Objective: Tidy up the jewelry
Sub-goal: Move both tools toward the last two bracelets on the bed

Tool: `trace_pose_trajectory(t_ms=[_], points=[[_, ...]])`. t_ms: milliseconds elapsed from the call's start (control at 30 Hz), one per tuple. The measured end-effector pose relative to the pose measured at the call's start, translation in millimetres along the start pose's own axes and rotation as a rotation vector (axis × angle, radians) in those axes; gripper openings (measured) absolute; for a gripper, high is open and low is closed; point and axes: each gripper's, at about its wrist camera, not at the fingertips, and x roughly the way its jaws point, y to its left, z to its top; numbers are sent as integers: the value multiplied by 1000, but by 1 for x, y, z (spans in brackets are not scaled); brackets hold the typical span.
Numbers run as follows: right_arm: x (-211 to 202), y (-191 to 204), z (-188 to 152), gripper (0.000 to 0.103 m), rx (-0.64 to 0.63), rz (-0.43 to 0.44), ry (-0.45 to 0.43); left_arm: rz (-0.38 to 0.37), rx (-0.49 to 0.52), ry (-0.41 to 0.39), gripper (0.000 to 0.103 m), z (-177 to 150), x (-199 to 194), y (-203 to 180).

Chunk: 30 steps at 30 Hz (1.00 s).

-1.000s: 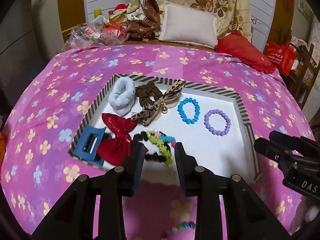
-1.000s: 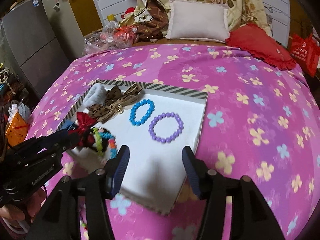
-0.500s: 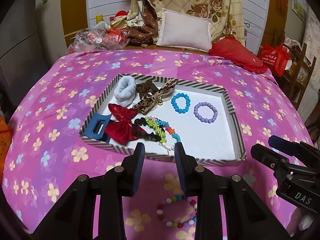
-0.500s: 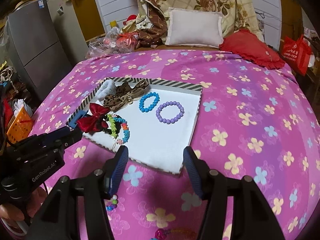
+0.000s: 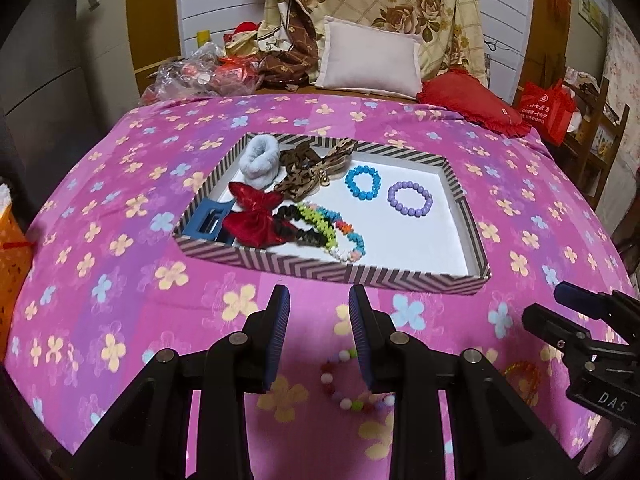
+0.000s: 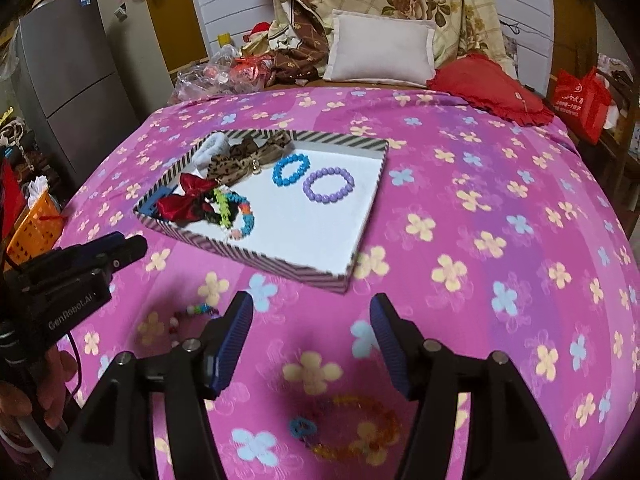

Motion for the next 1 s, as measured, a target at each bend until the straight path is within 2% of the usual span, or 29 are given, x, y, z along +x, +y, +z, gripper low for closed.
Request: trace_pose_trajectory(t_ms=[533, 700, 800, 1000], points=[[-14, -23, -36, 64, 11, -26, 41, -2, 4, 39, 38, -23, -5, 8], [-22, -37, -47, 65, 17, -48, 48, -38, -22, 83, 38, -32, -3, 25], [-25, -50, -57, 65, 35, -53, 61, -84, -65, 121, 38, -39, 2, 39], [-14, -60, -74, 65, 33, -35, 106, -126, -78, 185, 42, -50, 15, 44]])
